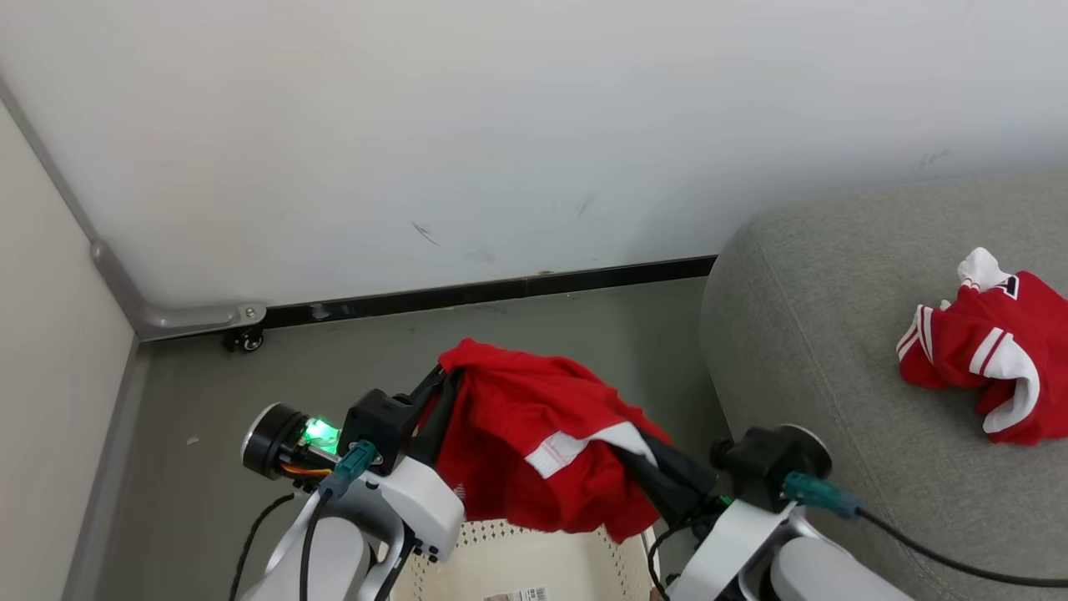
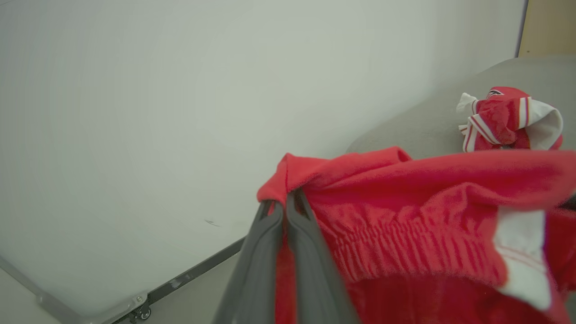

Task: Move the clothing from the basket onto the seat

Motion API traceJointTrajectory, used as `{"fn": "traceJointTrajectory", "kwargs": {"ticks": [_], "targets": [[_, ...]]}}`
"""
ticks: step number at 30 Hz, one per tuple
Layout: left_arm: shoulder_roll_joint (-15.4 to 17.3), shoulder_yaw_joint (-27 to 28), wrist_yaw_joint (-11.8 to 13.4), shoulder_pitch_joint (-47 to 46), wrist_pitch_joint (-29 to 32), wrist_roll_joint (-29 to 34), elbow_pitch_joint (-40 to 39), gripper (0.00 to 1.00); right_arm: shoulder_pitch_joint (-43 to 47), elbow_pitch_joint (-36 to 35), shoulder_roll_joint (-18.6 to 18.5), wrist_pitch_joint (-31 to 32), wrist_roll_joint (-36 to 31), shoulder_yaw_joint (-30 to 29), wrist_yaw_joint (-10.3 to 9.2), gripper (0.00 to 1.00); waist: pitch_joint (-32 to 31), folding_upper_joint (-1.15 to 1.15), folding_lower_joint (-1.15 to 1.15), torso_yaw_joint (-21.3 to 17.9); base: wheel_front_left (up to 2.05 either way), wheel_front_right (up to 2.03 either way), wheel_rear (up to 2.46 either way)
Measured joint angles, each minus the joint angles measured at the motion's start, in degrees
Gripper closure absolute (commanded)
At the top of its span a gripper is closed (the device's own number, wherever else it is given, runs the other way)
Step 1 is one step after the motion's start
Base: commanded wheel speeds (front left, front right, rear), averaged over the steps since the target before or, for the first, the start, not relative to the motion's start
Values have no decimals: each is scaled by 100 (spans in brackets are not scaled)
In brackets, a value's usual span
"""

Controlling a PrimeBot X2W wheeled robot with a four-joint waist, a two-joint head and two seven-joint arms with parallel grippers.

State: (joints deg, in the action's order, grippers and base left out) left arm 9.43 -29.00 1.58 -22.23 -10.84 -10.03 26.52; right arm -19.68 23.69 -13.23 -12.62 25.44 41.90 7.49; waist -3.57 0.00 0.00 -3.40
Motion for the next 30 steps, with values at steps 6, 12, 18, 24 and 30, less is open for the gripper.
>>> {"fn": "traceJointTrajectory", "kwargs": {"ticks": [6, 12, 18, 24, 30], "targets": [[-225, 152, -10, 170, -11, -391, 33, 21, -8, -192, -114, -10, 269, -416, 0, 100, 18, 0, 0, -91, 0, 0, 0], [-320, 281, -14, 242, -87, -605, 36, 0, -32, -289, -338, -58, 315, -781, 0, 100, 24, 0, 0, -113, 0, 0, 0], [-302, 446, 2, 408, -182, -657, 22, 0, -27, -365, -530, -75, 334, -1180, 0, 100, 19, 0, 0, -98, 0, 0, 0], [-233, 660, 134, 504, -258, -706, -20, 0, 137, -478, -665, -107, 334, -1540, 0, 100, 0, 0, 0, -140, 0, 0, 0], [-175, 782, 223, 675, -286, -706, -80, 0, 572, -486, -757, -107, 339, -1984, 0, 100, -25, 0, 0, -242, 0, 0, 0]]}}
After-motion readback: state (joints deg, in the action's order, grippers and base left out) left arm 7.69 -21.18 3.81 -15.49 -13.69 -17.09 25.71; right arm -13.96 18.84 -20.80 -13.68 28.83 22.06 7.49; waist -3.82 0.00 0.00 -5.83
